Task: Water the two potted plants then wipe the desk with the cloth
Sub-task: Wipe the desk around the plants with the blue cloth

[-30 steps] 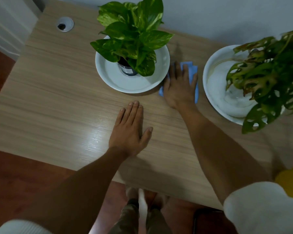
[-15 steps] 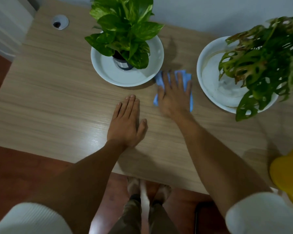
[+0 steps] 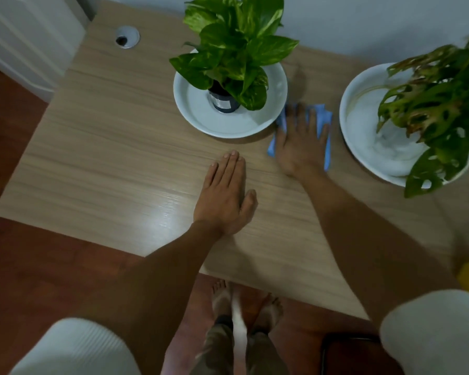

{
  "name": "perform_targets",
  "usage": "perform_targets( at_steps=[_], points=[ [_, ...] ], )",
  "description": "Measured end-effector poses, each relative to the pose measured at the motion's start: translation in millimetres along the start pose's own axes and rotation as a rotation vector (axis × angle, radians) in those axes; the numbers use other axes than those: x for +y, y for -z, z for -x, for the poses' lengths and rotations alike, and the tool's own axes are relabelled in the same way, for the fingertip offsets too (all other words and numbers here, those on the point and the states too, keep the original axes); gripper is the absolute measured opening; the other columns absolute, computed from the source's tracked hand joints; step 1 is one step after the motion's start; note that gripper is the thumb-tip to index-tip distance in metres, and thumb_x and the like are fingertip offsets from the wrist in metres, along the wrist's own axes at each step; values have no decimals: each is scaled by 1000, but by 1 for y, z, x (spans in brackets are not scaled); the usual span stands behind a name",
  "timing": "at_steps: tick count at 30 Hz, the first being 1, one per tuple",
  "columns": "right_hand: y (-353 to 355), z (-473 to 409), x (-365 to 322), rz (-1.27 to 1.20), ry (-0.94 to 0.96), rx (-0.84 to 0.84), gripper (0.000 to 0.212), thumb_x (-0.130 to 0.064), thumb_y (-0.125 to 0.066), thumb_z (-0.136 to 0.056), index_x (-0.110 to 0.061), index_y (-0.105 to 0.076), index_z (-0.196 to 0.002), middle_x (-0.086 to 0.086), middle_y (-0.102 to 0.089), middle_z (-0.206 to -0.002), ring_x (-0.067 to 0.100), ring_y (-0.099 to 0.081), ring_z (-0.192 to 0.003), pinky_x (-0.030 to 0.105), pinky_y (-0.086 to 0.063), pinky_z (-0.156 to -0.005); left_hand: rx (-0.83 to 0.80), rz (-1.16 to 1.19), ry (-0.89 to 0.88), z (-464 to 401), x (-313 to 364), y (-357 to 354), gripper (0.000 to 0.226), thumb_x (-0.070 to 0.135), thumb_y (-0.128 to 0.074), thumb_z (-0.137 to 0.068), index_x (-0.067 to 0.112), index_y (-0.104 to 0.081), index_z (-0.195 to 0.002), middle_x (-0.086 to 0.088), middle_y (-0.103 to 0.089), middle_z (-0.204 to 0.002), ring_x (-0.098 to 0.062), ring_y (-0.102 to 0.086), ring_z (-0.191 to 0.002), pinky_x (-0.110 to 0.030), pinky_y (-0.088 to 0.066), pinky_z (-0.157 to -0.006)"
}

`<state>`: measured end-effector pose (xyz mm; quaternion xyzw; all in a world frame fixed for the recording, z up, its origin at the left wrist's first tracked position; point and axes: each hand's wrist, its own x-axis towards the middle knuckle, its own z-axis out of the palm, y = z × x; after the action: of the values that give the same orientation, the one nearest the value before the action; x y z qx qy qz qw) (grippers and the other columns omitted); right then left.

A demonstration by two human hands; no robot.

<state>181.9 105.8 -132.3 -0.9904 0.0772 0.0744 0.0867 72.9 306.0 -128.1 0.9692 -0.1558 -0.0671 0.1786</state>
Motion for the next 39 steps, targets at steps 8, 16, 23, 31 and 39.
perform_targets(
  at_steps=[8, 16, 23, 31, 39],
  points=[
    [-27, 120, -90, -6, 40, -22, 67, -46, -12, -106, -17, -13, -166, 4, -12, -174, 28, -4, -161, 62, -5, -125, 68, 37, 91, 31, -71, 44, 69, 39, -31, -102, 4, -23, -161, -13, -19, -170, -24, -9, -159, -40, -3, -130],
    [-34, 122, -138, 45, 430, -49, 64, -47, -17, -107, -23, -14, -166, -2, -12, -174, 23, -4, -162, 56, -5, -128, 72, -22, 253, 44, -139, 63, 71, 44, -26, -102, 8, -17, -163, -10, -10, -172, -23, -3, -160, -43, -3, -130],
    [-14, 107, -20, 55, 173, -11, 62, -46, -16, -108, -26, -15, -166, -2, -14, -174, 25, -9, -161, 58, -8, -127, 83, -58, 323, 47, -121, 50, 71, 49, -24, -107, 10, -7, -164, -7, -2, -173, -19, 6, -160, -45, 0, -129],
    [-2, 52, 4, -39, -128, -13, 63, -46, -10, -108, -23, -2, -167, -1, -1, -175, 25, 4, -161, 59, 2, -127, 77, -66, 316, 45, -123, 52, 71, 50, -25, -106, 12, -7, -164, -6, -2, -173, -18, 6, -160, -46, -1, -130],
    [-34, 118, -93, -29, 1, 42, 66, -44, -17, -107, -15, -13, -166, 7, -11, -174, 28, -6, -161, 62, -7, -126, 97, -60, 322, 45, -121, 52, 70, 45, -31, -106, 11, -11, -164, -6, -6, -173, -18, 3, -160, -45, -3, -130]
  ],
)
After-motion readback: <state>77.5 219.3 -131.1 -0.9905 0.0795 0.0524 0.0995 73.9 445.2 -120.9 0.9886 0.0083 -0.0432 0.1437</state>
